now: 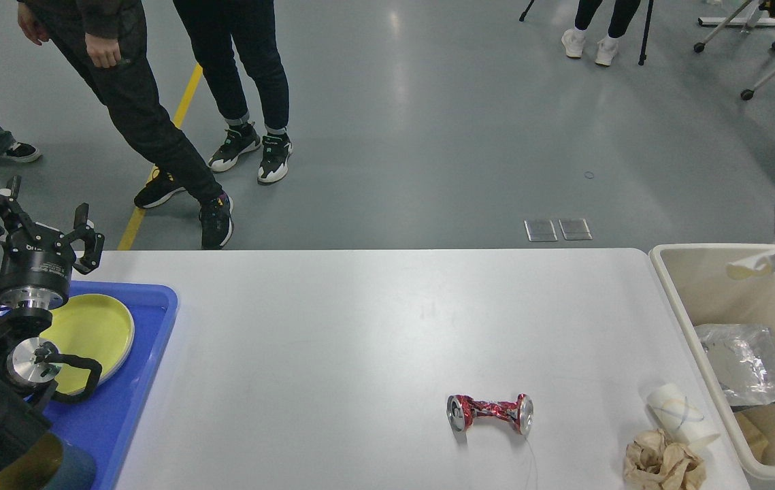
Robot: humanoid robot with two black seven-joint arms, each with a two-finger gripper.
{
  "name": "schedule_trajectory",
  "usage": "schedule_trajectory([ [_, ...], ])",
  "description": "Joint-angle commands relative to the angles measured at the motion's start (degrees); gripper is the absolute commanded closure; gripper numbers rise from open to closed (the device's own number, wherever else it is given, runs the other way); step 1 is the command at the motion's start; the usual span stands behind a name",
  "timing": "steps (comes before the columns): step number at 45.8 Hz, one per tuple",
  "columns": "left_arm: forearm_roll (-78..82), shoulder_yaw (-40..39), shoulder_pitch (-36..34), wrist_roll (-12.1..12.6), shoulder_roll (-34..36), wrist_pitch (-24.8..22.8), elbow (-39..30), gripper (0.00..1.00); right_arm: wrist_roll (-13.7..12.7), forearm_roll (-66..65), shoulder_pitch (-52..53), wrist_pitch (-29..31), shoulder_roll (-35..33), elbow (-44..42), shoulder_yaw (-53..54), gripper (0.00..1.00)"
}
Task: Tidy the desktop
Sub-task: 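Lift the paper cup and drop it into the cream bin, then move the right gripper down over the crushed red can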
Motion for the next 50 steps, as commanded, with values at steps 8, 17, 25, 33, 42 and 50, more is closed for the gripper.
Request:
schedule_trajectory([
  [8,0.00,0.00,0.00,0.00,0.00,0.01,0.00,0.04,0.20,-0.86,-13.52,-6.25,4.37,-8.02,0.05,0.00],
  [17,0.00,0.00,0.08,0.00,0.00,0.01,0.00,0.04,0.29,-0.86,-13.96,-6.61,6.74,-8.20,-0.12,0.00],
  [25,0.00,0.00,0.00,0.00,0.00,0.01,0.00,0.04,0.29,-2.35,-9.58,-5.99,9.81,-7.14,-0.12,0.00],
  [33,0.00,0.00,0.00,0.00,0.00,0.01,0.00,0.04,0.29,-7.97,-0.70,-5.55,13.68,-2.31,-0.74,0.00],
  [42,0.00,0.00,0.00,0.00,0.00,-0.07,0.00,0.04,-0.06,-12.98,15.29,-2.57,14.65,14.46,-1.18,0.00],
  [50,0.00,0.00,0.00,0.00,0.00,0.01,0.00,0.04,-0.24,-13.07,32.78,7.18,15.09,29.93,-3.02,0.00],
])
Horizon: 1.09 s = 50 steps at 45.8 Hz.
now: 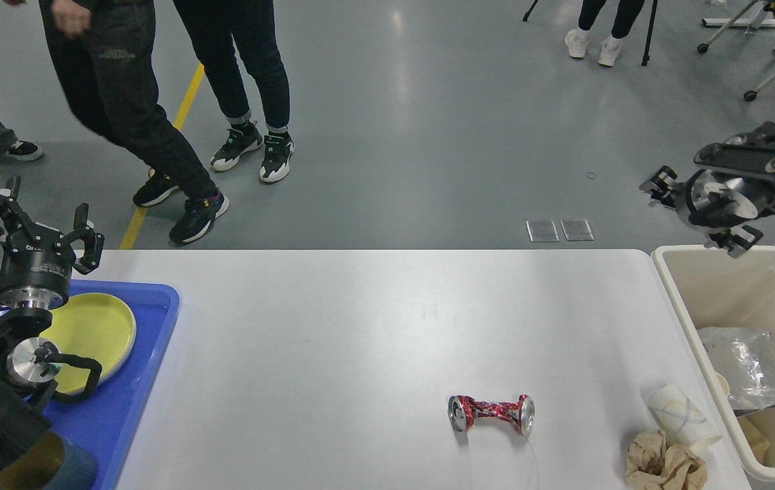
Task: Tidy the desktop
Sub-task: 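Move the right gripper down over the crushed red can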
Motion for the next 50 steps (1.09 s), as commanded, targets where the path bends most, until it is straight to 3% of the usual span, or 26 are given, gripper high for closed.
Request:
schedule_trajectory([
  [1,0.00,0.00,-0.01,0.00,0.00,0.01,0.00,0.04,-0.04,-0.11,12.73,8.35,0.45,11.20,-0.97,0.00],
  [9,0.00,0.00,0.07,0.00,0.00,0.01,0.00,0.04,0.05,-0.02,24.43,22.33,1.86,16.66,-0.27,0.00],
  [16,0.00,0.00,-0.01,0.00,0.00,0.01,0.00,0.04,0.13,-0.46,21.29,23.75,3.53,16.84,-0.27,0.00],
  [26,0.00,0.00,-0.01,0.00,0.00,0.01,0.00,0.04,0.13,-6.35,6.53,18.83,9.06,16.93,2.19,0.01],
  [34,0.00,0.00,-0.01,0.00,0.00,0.01,0.00,0.04,0.22,-8.02,-3.93,7.41,15.30,16.75,1.93,0.01],
  [41,0.00,0.00,-0.01,0.00,0.00,0.01,0.00,0.04,0.49,-9.95,-10.53,3.18,17.06,15.79,2.11,0.01],
  [50,0.00,0.00,-0.01,0.00,0.00,0.01,0.00,0.04,0.93,-10.48,-16.42,1.33,18.03,12.62,2.46,0.15],
])
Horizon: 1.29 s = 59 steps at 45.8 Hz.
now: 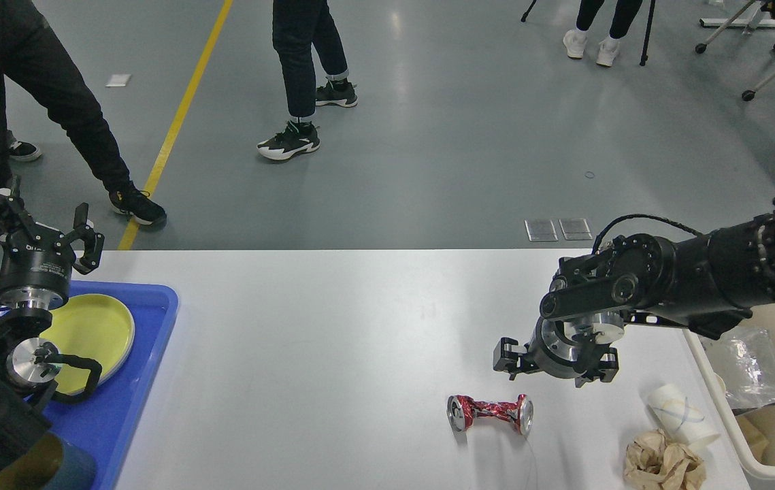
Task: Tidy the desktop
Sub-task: 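Move the right gripper down over the crushed red can, then close the right gripper on the crushed red can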
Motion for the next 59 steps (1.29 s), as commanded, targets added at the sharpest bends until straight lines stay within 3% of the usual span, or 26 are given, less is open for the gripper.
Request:
schedule_trajectory([
  [1,0.00,0.00,0.00,0.00,0.00,0.01,0.00,0.04,0.33,-0.13,-3.75,-0.67,0.93,-2.17,0.26,0.15],
  [6,0.00,0.00,0.00,0.00,0.00,0.01,0.00,0.04,0.42,-0.31,-6.30,-0.67,1.02,-3.31,1.75,0.21],
  [21,0.00,0.00,0.00,0.00,0.00,0.01,0.00,0.04,0.42,-2.41,-12.02,-2.43,1.02,-7.71,3.43,0.21],
  [30,0.00,0.00,0.00,0.00,0.00,0.01,0.00,0.04,0.42,-7.08,-14.12,-7.96,1.02,-7.88,3.43,0.22],
  [35,0.00,0.00,0.00,0.00,0.00,0.01,0.00,0.04,0.42,-7.08,-14.30,-8.32,1.11,-7.79,3.43,0.45],
  [48,0.00,0.00,0.00,0.00,0.00,0.01,0.00,0.04,0.33,-6.90,-13.60,-8.14,1.11,-7.27,3.60,0.49],
  [59,0.00,0.00,0.00,0.00,0.00,0.01,0.00,0.04,0.24,-6.81,-13.07,-8.06,2.43,-5.69,3.69,0.68],
])
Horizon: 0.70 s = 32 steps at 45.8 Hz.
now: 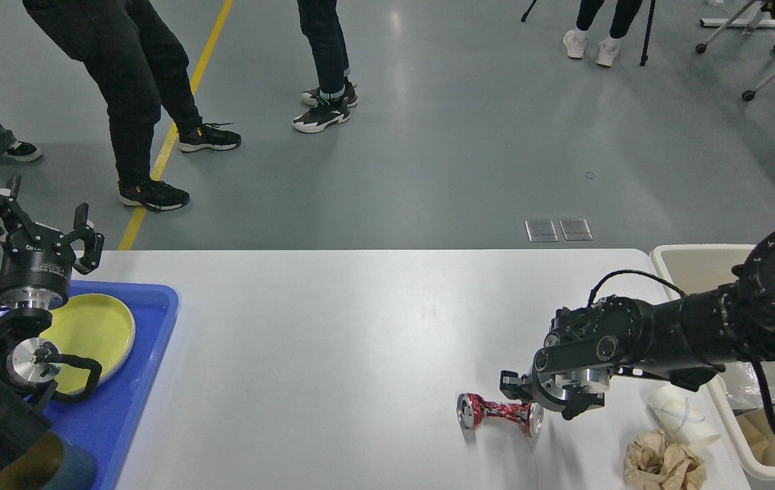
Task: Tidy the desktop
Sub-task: 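Close the right gripper on the crushed red can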
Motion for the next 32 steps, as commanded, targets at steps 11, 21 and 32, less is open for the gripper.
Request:
schedule_trajectory([
  [11,0.00,0.00,0.00,0.00,0.00,0.01,0.00,0.04,-0.01,0.10,0.37,0.26,1.04,1.35,0.03,0.87],
  [21,0.00,0.00,0.00,0.00,0.00,0.01,0.00,0.04,-0.10,0.28,3.09,0.35,0.25,2.58,0.03,0.90],
  [32,0.00,0.00,0.00,0.00,0.00,0.01,0.00,0.04,-0.10,0.45,17.41,2.89,-8.88,11.36,1.70,0.91],
])
